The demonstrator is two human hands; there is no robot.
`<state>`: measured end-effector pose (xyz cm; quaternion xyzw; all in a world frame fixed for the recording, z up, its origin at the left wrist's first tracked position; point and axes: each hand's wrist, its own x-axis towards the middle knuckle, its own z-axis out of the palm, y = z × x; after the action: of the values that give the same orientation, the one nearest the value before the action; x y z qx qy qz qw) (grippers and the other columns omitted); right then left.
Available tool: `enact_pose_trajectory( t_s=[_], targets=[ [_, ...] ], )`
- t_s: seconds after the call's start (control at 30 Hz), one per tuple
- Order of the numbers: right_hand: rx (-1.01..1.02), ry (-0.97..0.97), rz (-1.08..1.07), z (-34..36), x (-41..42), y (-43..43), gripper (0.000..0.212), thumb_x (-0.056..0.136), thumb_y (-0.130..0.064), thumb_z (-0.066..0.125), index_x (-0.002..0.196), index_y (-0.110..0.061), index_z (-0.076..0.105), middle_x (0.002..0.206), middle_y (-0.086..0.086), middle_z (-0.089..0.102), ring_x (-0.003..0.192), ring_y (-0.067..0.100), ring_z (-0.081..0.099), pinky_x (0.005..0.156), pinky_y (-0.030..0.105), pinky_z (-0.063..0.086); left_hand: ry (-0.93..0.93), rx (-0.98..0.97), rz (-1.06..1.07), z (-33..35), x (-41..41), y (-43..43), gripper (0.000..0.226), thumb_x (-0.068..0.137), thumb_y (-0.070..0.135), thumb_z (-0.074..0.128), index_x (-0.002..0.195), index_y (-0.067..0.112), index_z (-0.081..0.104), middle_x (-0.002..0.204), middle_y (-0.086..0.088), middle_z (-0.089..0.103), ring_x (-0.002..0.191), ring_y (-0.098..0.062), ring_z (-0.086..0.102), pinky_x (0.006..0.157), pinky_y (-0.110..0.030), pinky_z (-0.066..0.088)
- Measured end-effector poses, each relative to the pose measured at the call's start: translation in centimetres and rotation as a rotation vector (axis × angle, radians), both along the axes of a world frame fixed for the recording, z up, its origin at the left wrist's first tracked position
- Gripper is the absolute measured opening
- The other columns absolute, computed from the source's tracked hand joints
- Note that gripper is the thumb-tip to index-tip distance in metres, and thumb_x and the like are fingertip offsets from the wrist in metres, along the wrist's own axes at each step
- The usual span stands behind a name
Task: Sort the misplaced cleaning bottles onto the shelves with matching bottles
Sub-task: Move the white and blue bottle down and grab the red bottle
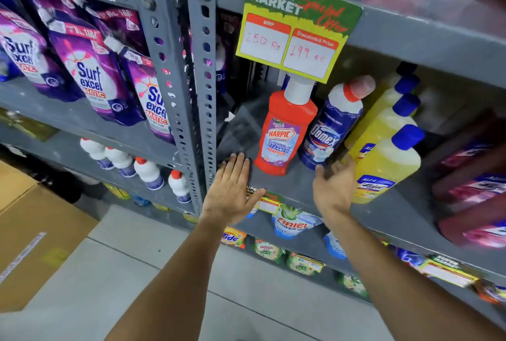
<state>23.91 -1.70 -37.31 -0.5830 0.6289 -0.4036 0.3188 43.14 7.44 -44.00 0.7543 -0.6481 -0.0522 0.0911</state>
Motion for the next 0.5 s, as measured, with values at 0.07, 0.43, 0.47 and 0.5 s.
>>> enact_pose_trajectory(
  t_s=[0.07, 0.43, 0.47, 0.5],
  targets=[
    [-0.004, -0.138, -0.007, -0.1, 0.3, 2.1, 0.059, 0.091, 0.001, 0.065, 0.145, 0.002, 0.04, 0.132, 0.017, 0.063, 0.125, 0.029, 0.062, 0.101, 0.031, 0.05, 0.006, 0.003, -0.018, 0.0, 0.4, 0.2, 0.085, 0.098, 0.063, 0.022, 0.156, 0.003, 0.006, 0.167, -0.014, 0.003, 0.155, -0.025, -0.003, 0.124, -0.037, -0.005],
    [0.026, -0.108, 0.485, 4.1, 4.4, -0.6, 0.068, 0.083, -0.012, 0.081, 0.141, -0.012, 0.047, 0.133, 0.008, 0.065, 0.12, 0.023, 0.065, 0.102, 0.048, 0.054, 0.033, 0.031, -0.032, 0.6, 0.7, 0.5, 0.068, 0.104, 0.044, 0.02, 0.156, 0.003, 0.007, 0.167, -0.015, 0.007, 0.155, -0.026, 0.002, 0.125, -0.038, 0.0],
    [0.036, -0.1, 0.482, 4.1, 4.4, -0.9, 0.063, 0.084, -0.012, 0.08, 0.139, -0.01, 0.05, 0.131, 0.009, 0.067, 0.119, 0.024, 0.066, 0.101, 0.049, 0.054, 0.03, 0.037, -0.033, 0.6, 0.7, 0.4, 0.068, 0.104, 0.044, 0.02, 0.156, 0.003, 0.007, 0.167, -0.015, 0.006, 0.155, -0.026, 0.001, 0.125, -0.038, 0.0],
    [0.042, -0.099, 0.481, 4.0, 4.3, -1.0, 0.058, 0.085, -0.013, 0.079, 0.136, -0.01, 0.052, 0.13, 0.009, 0.068, 0.118, 0.025, 0.066, 0.101, 0.05, 0.054, 0.028, 0.041, -0.032, 0.6, 0.7, 0.4, 0.068, 0.104, 0.044, 0.019, 0.156, 0.003, 0.006, 0.167, -0.015, 0.006, 0.155, -0.026, 0.001, 0.125, -0.039, 0.0]
  ],
)
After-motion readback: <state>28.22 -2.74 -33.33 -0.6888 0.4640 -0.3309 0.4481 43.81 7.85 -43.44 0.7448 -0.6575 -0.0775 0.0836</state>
